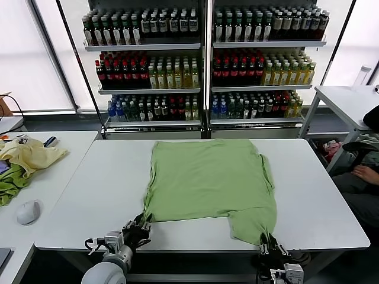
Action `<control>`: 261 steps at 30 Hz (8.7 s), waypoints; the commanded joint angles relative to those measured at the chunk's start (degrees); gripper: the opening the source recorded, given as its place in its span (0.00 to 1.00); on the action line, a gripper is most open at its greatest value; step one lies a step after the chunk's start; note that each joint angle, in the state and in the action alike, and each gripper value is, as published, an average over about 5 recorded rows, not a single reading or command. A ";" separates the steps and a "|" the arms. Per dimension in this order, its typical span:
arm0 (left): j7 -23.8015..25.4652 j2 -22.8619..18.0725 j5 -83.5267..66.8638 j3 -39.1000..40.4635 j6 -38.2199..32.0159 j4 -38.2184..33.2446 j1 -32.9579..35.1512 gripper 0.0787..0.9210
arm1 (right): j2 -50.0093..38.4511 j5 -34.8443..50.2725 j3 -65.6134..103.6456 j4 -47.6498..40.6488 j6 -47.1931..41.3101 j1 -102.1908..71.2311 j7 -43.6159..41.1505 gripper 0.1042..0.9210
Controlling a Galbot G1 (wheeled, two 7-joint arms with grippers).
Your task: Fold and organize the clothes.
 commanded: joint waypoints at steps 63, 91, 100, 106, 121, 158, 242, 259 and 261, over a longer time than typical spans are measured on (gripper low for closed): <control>1.92 4.98 -8.79 10.06 -7.83 22.65 -29.19 0.04 | -8.92 -1.01 -8.36 -29.16 3.32 42.83 -6.21 0.08; -0.25 5.72 -5.83 9.08 -5.50 22.20 -24.94 0.87 | -9.45 1.05 -3.55 -27.50 -4.20 34.52 -2.67 0.88; 0.43 5.43 -6.28 10.01 -5.22 23.13 -25.29 0.80 | -9.40 3.33 -4.80 -28.36 -3.60 36.11 -2.83 0.70; 0.70 5.39 -7.60 10.17 -4.87 23.99 -25.82 0.59 | -9.61 4.07 -5.31 -28.93 -3.40 37.05 -3.38 0.48; 1.27 6.95 -11.65 8.39 -4.50 17.03 -22.70 0.08 | -10.68 4.60 -4.33 -23.56 -3.14 31.55 -3.98 0.04; -1.41 12.61 -0.48 -7.65 -3.04 -14.21 9.64 0.27 | -10.61 -2.05 6.86 7.59 -2.12 2.53 -3.83 0.28; 1.02 6.40 -14.87 16.26 -7.93 34.35 -39.21 0.13 | -2.23 9.50 -18.71 -58.32 -3.91 65.98 -8.98 0.05; 1.05 12.54 -16.89 12.84 -9.50 16.33 -29.49 0.10 | -8.93 13.91 -13.73 -32.36 -3.51 52.30 -6.78 0.01; 1.03 13.40 -17.30 12.18 -9.44 14.36 -28.13 0.10 | -9.57 14.11 -12.83 -29.83 -3.67 50.47 -6.54 0.01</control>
